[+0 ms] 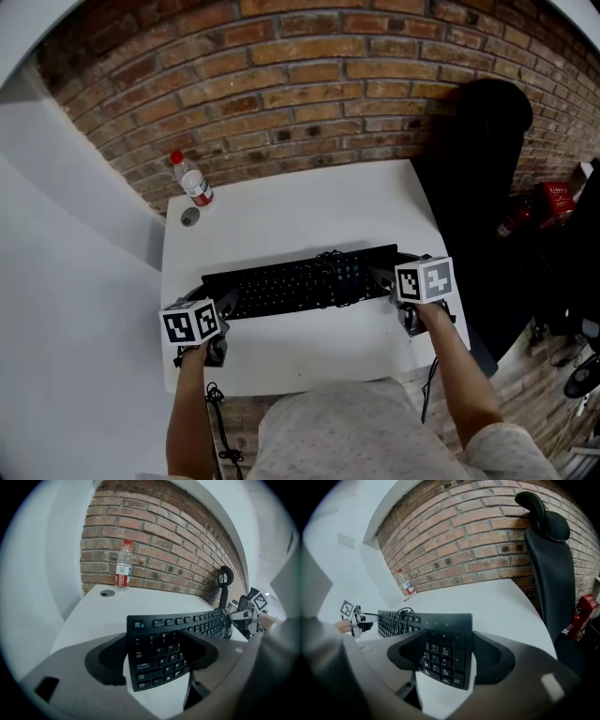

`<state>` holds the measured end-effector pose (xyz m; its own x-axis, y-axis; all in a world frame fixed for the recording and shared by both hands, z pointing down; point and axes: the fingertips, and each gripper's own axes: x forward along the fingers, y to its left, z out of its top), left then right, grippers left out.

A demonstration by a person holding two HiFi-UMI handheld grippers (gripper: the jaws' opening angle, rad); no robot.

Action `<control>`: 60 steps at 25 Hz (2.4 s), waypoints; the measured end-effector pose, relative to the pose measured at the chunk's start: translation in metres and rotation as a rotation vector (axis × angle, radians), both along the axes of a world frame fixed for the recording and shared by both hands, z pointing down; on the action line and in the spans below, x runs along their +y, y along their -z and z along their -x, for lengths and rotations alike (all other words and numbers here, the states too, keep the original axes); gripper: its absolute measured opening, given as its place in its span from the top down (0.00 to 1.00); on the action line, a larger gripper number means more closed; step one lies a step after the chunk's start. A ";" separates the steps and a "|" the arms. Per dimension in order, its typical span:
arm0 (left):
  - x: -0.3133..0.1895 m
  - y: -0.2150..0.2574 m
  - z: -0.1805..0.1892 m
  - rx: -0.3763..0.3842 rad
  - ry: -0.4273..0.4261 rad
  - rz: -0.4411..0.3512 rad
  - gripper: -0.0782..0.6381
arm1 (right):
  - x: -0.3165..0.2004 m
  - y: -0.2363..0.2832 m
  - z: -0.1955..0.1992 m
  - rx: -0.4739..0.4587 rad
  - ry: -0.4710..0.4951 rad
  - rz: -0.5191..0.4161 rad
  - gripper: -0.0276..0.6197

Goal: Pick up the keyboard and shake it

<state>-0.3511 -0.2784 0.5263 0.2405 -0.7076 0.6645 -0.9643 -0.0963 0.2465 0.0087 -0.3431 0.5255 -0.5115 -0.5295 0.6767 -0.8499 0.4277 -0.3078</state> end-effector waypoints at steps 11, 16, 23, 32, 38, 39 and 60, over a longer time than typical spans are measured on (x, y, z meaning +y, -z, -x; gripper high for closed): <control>-0.009 0.023 0.004 -0.028 0.017 -0.110 0.42 | -0.008 0.026 0.001 0.049 0.000 -0.139 0.51; -0.004 0.026 0.006 -0.033 0.023 -0.122 0.42 | -0.002 0.028 0.002 0.060 0.008 -0.167 0.53; 0.004 0.026 0.005 -0.038 0.015 -0.133 0.42 | 0.005 0.029 0.001 0.061 0.007 -0.221 0.53; 0.017 0.025 0.005 -0.054 -0.023 -0.121 0.45 | 0.018 0.029 0.000 0.094 0.024 -0.253 0.52; 0.027 0.023 0.004 -0.079 -0.061 -0.098 0.44 | 0.027 0.028 -0.001 0.120 0.030 -0.262 0.52; 0.029 0.022 0.004 -0.083 -0.069 -0.093 0.44 | 0.028 0.028 -0.001 0.126 0.030 -0.263 0.52; 0.065 0.014 0.005 -0.096 -0.133 -0.062 0.43 | 0.073 0.018 -0.004 0.201 -0.107 -0.229 0.52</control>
